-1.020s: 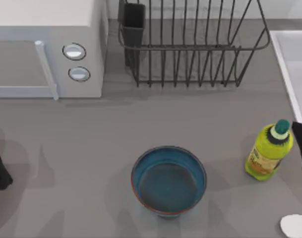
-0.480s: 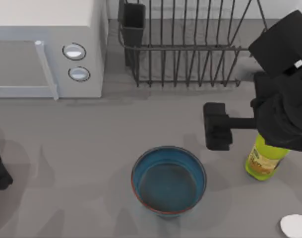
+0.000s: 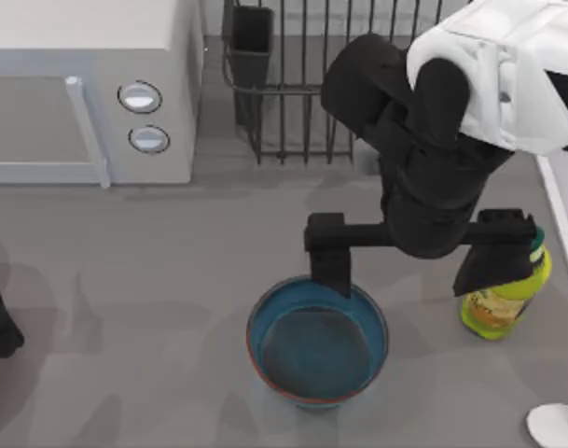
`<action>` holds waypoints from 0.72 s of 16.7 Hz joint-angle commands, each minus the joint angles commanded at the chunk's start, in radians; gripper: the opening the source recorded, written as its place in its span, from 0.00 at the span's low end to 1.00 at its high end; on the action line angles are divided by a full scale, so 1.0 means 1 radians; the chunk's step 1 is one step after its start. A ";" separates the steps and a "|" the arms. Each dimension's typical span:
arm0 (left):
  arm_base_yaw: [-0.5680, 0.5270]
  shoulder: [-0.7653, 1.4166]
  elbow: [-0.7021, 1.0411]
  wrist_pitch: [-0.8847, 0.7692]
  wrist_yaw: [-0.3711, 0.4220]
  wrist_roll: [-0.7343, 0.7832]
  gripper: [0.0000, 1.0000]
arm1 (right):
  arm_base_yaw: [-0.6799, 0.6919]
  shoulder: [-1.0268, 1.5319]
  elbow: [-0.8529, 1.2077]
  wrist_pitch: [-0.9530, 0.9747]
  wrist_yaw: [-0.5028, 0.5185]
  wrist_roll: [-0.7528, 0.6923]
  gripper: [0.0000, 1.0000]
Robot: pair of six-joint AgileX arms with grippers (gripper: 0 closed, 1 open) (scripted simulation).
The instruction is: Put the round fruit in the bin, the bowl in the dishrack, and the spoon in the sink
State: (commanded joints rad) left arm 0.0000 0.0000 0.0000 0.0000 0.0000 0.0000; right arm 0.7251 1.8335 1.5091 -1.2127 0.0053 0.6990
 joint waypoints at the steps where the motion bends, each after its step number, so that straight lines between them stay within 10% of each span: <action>1: 0.000 0.000 0.000 0.000 0.000 0.000 1.00 | -0.001 0.022 0.018 -0.014 -0.002 0.002 1.00; 12: 0.000 0.000 0.000 0.000 0.000 0.000 1.00 | 0.061 0.066 -0.013 0.045 -0.004 0.065 1.00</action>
State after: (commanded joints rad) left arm 0.0000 0.0000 0.0000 0.0000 0.0000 0.0000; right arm 0.7857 1.8996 1.4960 -1.1675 0.0011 0.7638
